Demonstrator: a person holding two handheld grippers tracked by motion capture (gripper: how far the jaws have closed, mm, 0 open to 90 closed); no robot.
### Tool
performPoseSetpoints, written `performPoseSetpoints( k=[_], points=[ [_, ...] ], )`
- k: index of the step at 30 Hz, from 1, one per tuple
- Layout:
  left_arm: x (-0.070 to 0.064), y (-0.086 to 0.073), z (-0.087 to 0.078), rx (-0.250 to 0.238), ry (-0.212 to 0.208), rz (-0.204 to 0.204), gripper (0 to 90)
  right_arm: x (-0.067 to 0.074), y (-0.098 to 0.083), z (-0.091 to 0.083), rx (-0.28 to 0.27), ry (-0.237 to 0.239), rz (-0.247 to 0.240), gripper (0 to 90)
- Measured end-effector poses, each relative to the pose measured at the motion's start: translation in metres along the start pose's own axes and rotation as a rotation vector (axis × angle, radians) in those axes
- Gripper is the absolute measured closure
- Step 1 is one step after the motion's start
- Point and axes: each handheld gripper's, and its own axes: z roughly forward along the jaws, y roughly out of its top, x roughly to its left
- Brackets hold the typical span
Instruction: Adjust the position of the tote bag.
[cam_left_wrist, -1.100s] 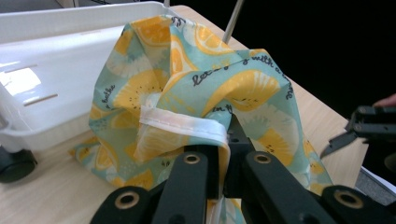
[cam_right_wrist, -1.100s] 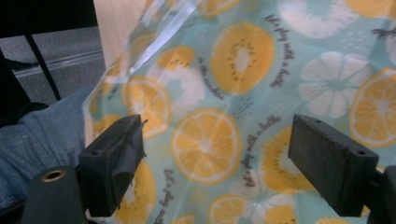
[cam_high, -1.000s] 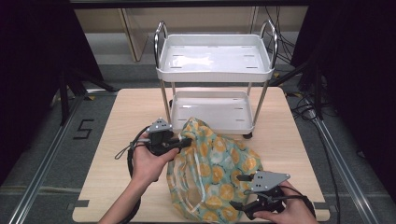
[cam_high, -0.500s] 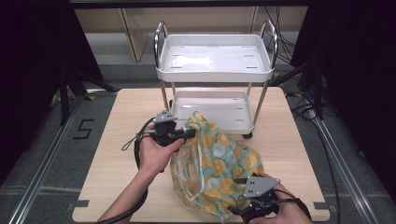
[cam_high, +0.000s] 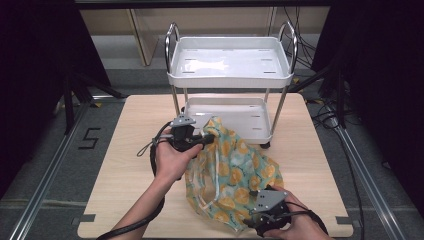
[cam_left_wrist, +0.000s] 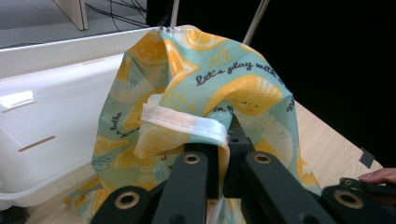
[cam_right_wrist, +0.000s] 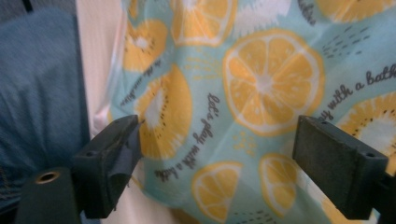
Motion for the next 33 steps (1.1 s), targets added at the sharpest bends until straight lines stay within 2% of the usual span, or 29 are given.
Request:
performPoseSetpoints(
  k=[1, 2, 5, 6, 7, 8, 9, 10, 11, 12, 14, 16, 17, 18, 19, 22, 23, 25, 26, 27, 29, 30, 31, 32, 33],
  points=[
    [0.0, 0.0, 0.0, 0.003, -0.004, -0.004, 88.6, 0.0, 0.0, 0.001, 0.017, 0.004, 0.004, 20.6],
    [0.001, 0.0, 0.001, 0.0, -0.001, 0.0, 88.6, -0.001, -0.001, 0.002, 0.031, -0.003, -0.006, 33.4],
    [0.002, 0.001, 0.001, 0.004, -0.003, -0.004, 88.6, -0.004, 0.0, 0.0, 0.048, -0.01, 0.004, 55.2],
    [0.002, 0.001, 0.001, 0.004, -0.003, -0.004, 88.6, -0.004, 0.0, 0.0, 0.048, -0.01, 0.004, 55.2],
    [0.002, 0.001, 0.001, -0.001, 0.003, -0.005, 88.6, -0.005, 0.001, -0.002, 0.062, 0.001, 0.027, 63.5],
    [0.003, 0.001, 0.001, 0.0, 0.004, -0.007, 88.6, -0.006, 0.003, -0.004, 0.065, -0.006, 0.033, 78.6],
    [0.004, 0.001, 0.0, 0.005, 0.006, -0.005, 88.6, -0.006, 0.004, -0.006, 0.071, -0.005, 0.041, 83.5],
    [0.004, 0.001, 0.0, 0.005, 0.006, -0.005, 88.6, -0.006, 0.004, -0.006, 0.071, -0.005, 0.041, 83.5],
    [0.005, 0.001, -0.001, -0.001, 0.013, -0.006, 88.6, -0.007, 0.006, -0.01, 0.068, -0.009, 0.045, 89.2],
    [0.005, 0.001, -0.001, -0.001, 0.013, -0.006, 88.6, -0.007, 0.006, -0.01, 0.068, -0.009, 0.045, 89.2],
    [0.008, 0.001, -0.002, -0.004, 0.019, -0.012, 88.6, -0.009, 0.007, -0.015, 0.026, -0.02, 0.044, 90.0],
    [0.009, 0.001, -0.002, -0.002, 0.023, -0.015, 88.6, -0.011, 0.008, -0.017, 0.019, -0.021, 0.043, 90.0],
    [0.01, 0.001, -0.003, 0.009, 0.031, -0.009, 88.6, -0.013, 0.01, -0.023, -0.007, -0.034, 0.061, 90.0],
    [0.011, 0.001, -0.003, 0.001, 0.027, -0.017, 88.6, -0.016, 0.011, -0.025, -0.023, -0.039, 0.052, 90.0],
    [0.011, 0.001, -0.003, 0.001, 0.027, -0.017, 88.6, -0.016, 0.012, -0.027, -0.025, -0.034, 0.068, 90.0],
    [0.011, 0.001, -0.002, -0.004, 0.032, -0.021, 88.6, -0.019, 0.014, -0.031, -0.035, -0.045, 0.069, 90.0],
    [0.012, 0.001, -0.001, -0.007, 0.033, -0.02, 88.6, -0.021, 0.014, -0.032, -0.061, -0.045, 0.078, 90.0],
    [0.012, 0.002, 0.0, -0.001, 0.036, -0.021, 88.7, -0.019, 0.015, -0.032, -0.058, -0.043, 0.081, 88.9],
    [0.012, 0.002, 0.001, -0.001, 0.04, -0.018, 88.7, -0.02, 0.016, -0.031, -0.081, -0.051, 0.06, 79.6],
    [0.011, 0.003, 0.002, -0.001, 0.042, -0.013, 88.6, -0.016, 0.016, -0.03, -0.083, -0.037, 0.106, 69.2],
    [0.011, 0.003, 0.004, -0.002, 0.045, -0.011, 88.6, -0.013, 0.017, -0.024, -0.106, 0.0, 0.105, 56.9],
    [0.011, 0.003, 0.004, -0.002, 0.045, -0.011, 88.6, -0.013, 0.017, -0.024, -0.106, 0.0, 0.105, 56.9],
    [0.011, 0.004, 0.005, 0.0, 0.047, -0.007, 88.6, -0.009, 0.018, -0.017, -0.132, 0.021, 0.083, 41.4],
    [0.01, 0.004, 0.006, 0.002, 0.049, -0.006, 88.6, -0.009, 0.018, -0.017, -0.132, 0.021, 0.083, 41.4],
    [0.011, 0.004, 0.008, 0.008, 0.05, -0.001, 88.7, -0.005, 0.02, -0.01, -0.109, 0.033, 0.049, 31.2]
  ],
)
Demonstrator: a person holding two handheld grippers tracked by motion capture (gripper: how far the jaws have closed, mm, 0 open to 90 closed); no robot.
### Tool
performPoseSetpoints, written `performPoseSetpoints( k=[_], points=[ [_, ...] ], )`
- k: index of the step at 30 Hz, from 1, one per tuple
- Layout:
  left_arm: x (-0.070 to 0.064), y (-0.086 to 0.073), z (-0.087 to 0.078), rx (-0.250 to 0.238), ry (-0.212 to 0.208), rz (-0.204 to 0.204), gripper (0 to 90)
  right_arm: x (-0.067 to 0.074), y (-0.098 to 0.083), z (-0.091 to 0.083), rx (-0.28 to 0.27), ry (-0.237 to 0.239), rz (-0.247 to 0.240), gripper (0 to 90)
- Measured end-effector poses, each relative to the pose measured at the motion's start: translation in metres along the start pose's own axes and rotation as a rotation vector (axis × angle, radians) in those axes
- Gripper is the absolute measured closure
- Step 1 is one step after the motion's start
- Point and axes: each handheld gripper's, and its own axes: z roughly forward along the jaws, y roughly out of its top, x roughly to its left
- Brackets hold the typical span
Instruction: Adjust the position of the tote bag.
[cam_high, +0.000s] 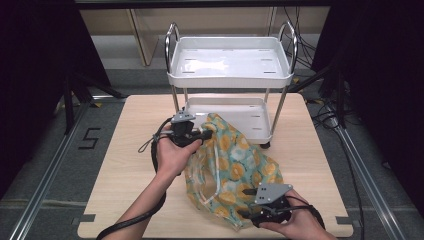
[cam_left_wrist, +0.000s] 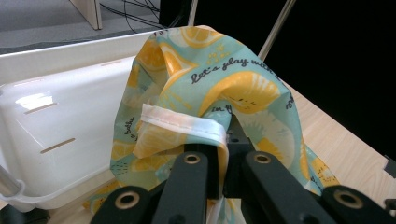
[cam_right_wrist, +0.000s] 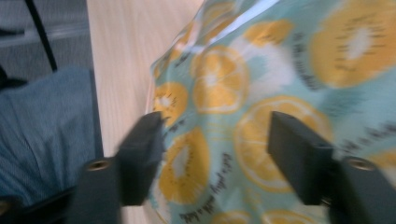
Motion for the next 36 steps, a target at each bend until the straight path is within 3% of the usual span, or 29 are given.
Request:
performPoseSetpoints(
  k=[1, 2, 3, 4, 5, 9, 10, 12, 14, 15, 16, 17, 18, 20, 21, 25, 30, 36],
  points=[
    [0.0, 0.0, 0.0, 0.0, 0.0, 0.0, 88.7, 0.0, 0.0, 0.0, 0.0, 0.0, 0.0, 31.2],
    [0.0, 0.0, 0.001, -0.003, 0.001, -0.004, 88.7, 0.003, -0.001, 0.008, 0.05, 0.001, -0.025, 23.9],
    [0.001, -0.001, 0.002, 0.003, 0.006, -0.001, 88.7, 0.004, -0.003, 0.013, 0.087, 0.002, -0.052, 21.6],
    [0.001, -0.001, 0.002, 0.003, 0.006, -0.001, 88.7, 0.004, -0.003, 0.013, 0.087, 0.002, -0.052, 21.6],
    [0.001, -0.001, 0.003, -0.001, 0.003, -0.005, 88.6, 0.007, -0.006, 0.021, 0.131, 0.006, -0.071, 19.8],
    [0.002, -0.002, 0.005, 0.009, 0.007, -0.008, 88.6, 0.009, -0.01, 0.031, 0.171, 0.016, -0.086, 19.7],
    [0.003, -0.002, 0.005, 0.009, 0.006, -0.006, 88.6, 0.008, -0.013, 0.035, 0.197, 0.015, -0.095, 24.2],
    [0.004, -0.003, 0.005, 0.016, 0.004, -0.006, 88.6, 0.008, -0.014, 0.035, 0.201, 0.018, -0.09, 25.9],
    [0.005, -0.004, 0.007, 0.016, 0.007, -0.009, 88.6, 0.004, -0.015, 0.036, 0.204, 0.03, -0.086, 33.1],
    [0.005, -0.004, 0.007, 0.016, 0.007, -0.009, 88.6, 0.005, -0.016, 0.036, 0.224, 0.023, -0.048, 34.9],
    [0.005, -0.004, 0.007, 0.02, 0.012, -0.008, 88.6, 0.002, -0.016, 0.037, 0.209, 0.028, -0.075, 36.6],
    [0.005, -0.004, 0.007, 0.02, 0.013, -0.008, 88.6, 0.003, -0.016, 0.037, 0.227, 0.028, -0.036, 37.7],
    [0.005, -0.004, 0.007, 0.022, 0.014, -0.007, 88.6, 0.001, -0.016, 0.039, 0.211, 0.04, -0.062, 39.4],
    [0.005, -0.004, 0.007, 0.025, 0.015, -0.004, 88.6, 0.001, -0.017, 0.039, 0.231, 0.04, -0.027, 43.3],
    [0.005, -0.004, 0.008, 0.026, 0.016, -0.003, 88.6, -0.001, -0.018, 0.04, 0.22, 0.043, -0.052, 44.6],
    [0.005, -0.004, 0.008, 0.027, 0.018, -0.005, 88.6, -0.002, -0.019, 0.041, 0.228, 0.051, -0.007, 47.3],
    [0.006, -0.005, 0.01, 0.033, 0.018, -0.005, 88.6, -0.009, -0.02, 0.042, 0.224, 0.102, 0.048, 55.4],
    [0.008, -0.005, 0.011, 0.036, 0.021, -0.003, 88.6, -0.014, -0.019, 0.042, 0.231, 0.106, 0.06, 64.9]
  ],
)
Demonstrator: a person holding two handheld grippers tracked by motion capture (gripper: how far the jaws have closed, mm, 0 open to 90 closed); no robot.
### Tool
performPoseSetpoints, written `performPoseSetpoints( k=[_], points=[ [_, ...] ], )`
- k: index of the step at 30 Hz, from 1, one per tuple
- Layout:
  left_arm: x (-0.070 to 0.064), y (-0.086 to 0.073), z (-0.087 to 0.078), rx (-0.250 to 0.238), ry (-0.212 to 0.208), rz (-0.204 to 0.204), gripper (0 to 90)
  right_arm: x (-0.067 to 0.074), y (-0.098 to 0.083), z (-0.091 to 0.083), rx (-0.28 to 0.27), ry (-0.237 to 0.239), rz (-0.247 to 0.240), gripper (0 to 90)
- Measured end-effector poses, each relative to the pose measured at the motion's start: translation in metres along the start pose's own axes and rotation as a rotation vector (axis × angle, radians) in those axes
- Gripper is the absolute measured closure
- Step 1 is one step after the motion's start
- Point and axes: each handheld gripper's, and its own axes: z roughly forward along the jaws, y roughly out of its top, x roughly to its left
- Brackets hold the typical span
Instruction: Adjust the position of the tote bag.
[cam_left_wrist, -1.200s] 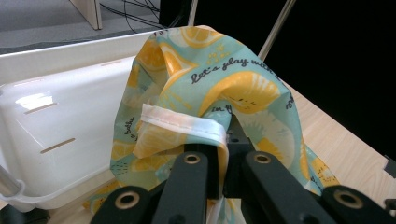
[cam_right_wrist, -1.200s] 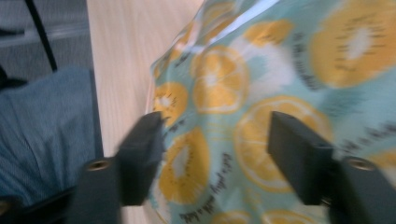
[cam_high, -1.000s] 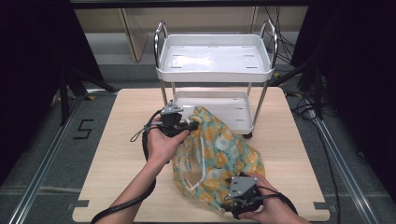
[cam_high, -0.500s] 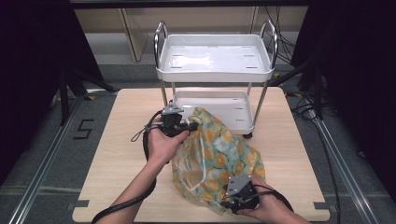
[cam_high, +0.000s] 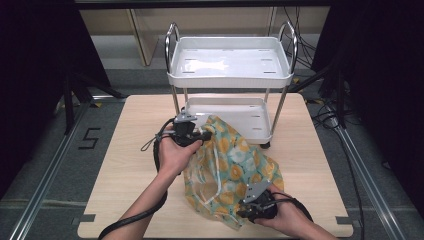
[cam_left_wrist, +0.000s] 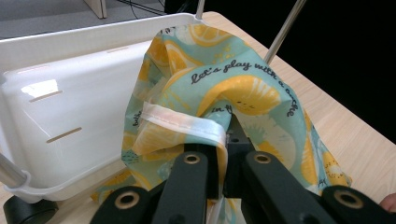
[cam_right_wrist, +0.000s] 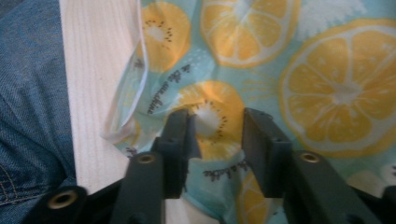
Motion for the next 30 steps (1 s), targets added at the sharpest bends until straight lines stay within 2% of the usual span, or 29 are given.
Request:
performPoseSetpoints(
  k=[5, 7, 8, 10, 19, 22, 23, 24, 26, 27, 28, 30],
  points=[
    [0.001, -0.001, 0.0, 0.008, 0.008, -0.001, 88.5, -0.004, 0.0, -0.001, 0.01, -0.004, 0.029, 81.4],
    [0.002, -0.001, 0.001, 0.009, 0.009, 0.001, 88.6, -0.004, 0.0, -0.001, 0.015, -0.005, 0.026, 83.5],
    [0.003, -0.001, 0.0, 0.02, 0.01, 0.013, 88.6, -0.004, 0.001, -0.002, 0.025, 0.009, 0.03, 85.5],
    [0.003, -0.002, 0.001, 0.007, 0.017, -0.004, 88.6, -0.004, 0.002, -0.002, 0.033, 0.026, 0.038, 90.0],
    [0.005, -0.002, 0.0, 0.024, 0.018, 0.008, 88.6, -0.004, 0.003, -0.002, 0.039, 0.021, 0.043, 90.0],
    [0.004, -0.002, 0.001, 0.014, 0.016, 0.001, 88.6, -0.002, 0.004, -0.002, 0.038, -0.018, 0.029, 90.0],
    [0.004, -0.002, 0.001, 0.014, 0.016, 0.001, 88.5, -0.002, 0.004, -0.002, 0.038, -0.018, 0.029, 90.0],
    [0.004, -0.002, 0.001, 0.011, 0.017, -0.001, 88.6, -0.003, 0.004, -0.005, 0.014, -0.029, 0.041, 90.0],
    [0.004, -0.002, 0.001, 0.012, 0.017, -0.003, 88.6, -0.004, 0.005, -0.008, 0.005, -0.037, 0.048, 90.0],
    [0.006, -0.002, 0.0, 0.023, 0.018, 0.008, 88.5, -0.006, 0.006, -0.01, -0.01, -0.04, 0.043, 90.0],
    [0.005, -0.002, 0.001, 0.014, 0.021, -0.004, 88.6, -0.008, 0.007, -0.016, -0.045, -0.064, 0.07, 90.0],
    [0.006, -0.003, 0.001, 0.014, 0.021, -0.001, 88.6, -0.008, 0.008, -0.018, -0.051, -0.061, 0.086, 90.0]
  ],
)
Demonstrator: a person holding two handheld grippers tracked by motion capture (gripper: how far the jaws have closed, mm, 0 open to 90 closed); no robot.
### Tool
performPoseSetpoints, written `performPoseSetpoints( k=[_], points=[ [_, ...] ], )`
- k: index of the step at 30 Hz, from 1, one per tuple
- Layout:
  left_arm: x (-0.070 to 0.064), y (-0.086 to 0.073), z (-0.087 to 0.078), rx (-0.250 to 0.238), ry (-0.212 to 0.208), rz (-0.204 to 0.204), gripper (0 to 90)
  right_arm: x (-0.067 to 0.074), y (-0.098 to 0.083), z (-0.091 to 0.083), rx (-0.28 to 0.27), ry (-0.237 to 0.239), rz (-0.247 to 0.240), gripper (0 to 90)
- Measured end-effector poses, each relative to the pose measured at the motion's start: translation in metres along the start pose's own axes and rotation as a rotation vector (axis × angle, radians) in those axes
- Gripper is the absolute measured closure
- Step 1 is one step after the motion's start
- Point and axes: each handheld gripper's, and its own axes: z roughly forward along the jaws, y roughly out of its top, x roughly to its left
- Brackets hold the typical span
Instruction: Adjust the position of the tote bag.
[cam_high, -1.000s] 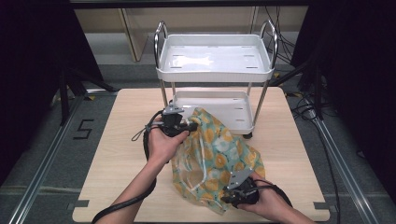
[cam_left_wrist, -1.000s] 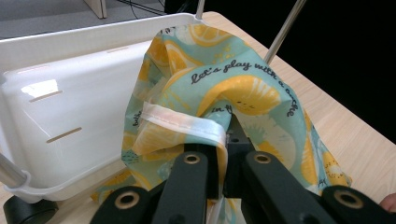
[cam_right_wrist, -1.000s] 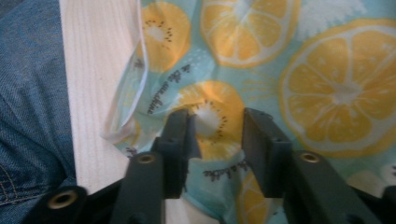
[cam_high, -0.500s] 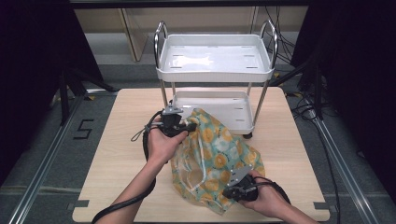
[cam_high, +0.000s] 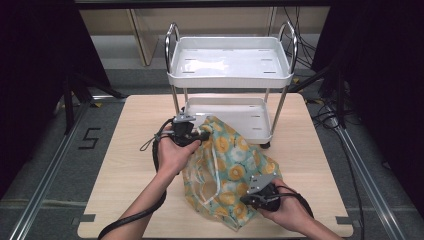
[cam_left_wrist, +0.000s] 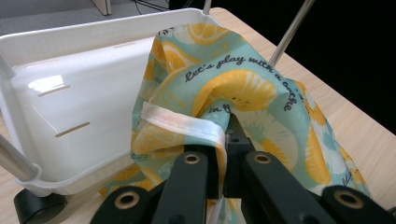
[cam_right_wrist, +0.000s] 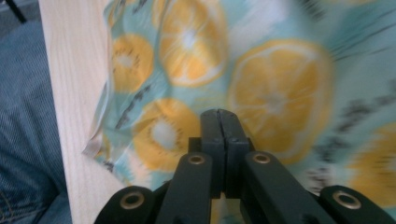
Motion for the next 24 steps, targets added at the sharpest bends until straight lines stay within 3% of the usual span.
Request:
performPoseSetpoints(
  k=[1, 3, 4, 7, 8, 9, 12, 18, 24],
  points=[
    [0.0, 0.0, 0.0, 0.0, 0.001, -0.002, 88.6, -0.003, 0.002, -0.004, -0.025, -0.017, -0.02, 90.0],
    [0.0, -0.001, 0.001, -0.001, 0.001, -0.001, 88.5, -0.002, 0.002, -0.005, -0.032, -0.015, -0.01, 90.0],
    [0.0, -0.001, 0.001, 0.002, 0.0, -0.002, 88.6, 0.003, 0.005, -0.006, -0.04, -0.005, -0.029, 74.5],
    [0.0, 0.0, 0.001, 0.018, 0.0, 0.015, 88.5, 0.007, 0.006, -0.001, -0.062, 0.017, -0.048, 61.4],
    [-0.001, 0.0, 0.002, 0.001, -0.003, 0.01, 88.5, 0.014, 0.006, 0.003, -0.081, 0.029, -0.045, 45.9],
    [-0.001, 0.0, 0.002, 0.001, -0.003, 0.01, 88.5, 0.014, 0.006, 0.003, -0.081, 0.029, -0.045, 45.9],
    [-0.001, 0.001, 0.002, 0.008, 0.002, 0.025, 88.6, 0.023, 0.006, 0.013, -0.061, 0.03, -0.085, 31.2],
    [0.0, -0.003, 0.004, 0.0, -0.008, 0.01, 88.5, 0.023, 0.001, 0.026, 0.002, 0.006, -0.11, 28.5],
    [0.0, -0.004, 0.003, -0.007, -0.006, 0.003, 88.5, 0.021, -0.003, 0.03, 0.031, 0.027, -0.068, 31.5]
  ],
)
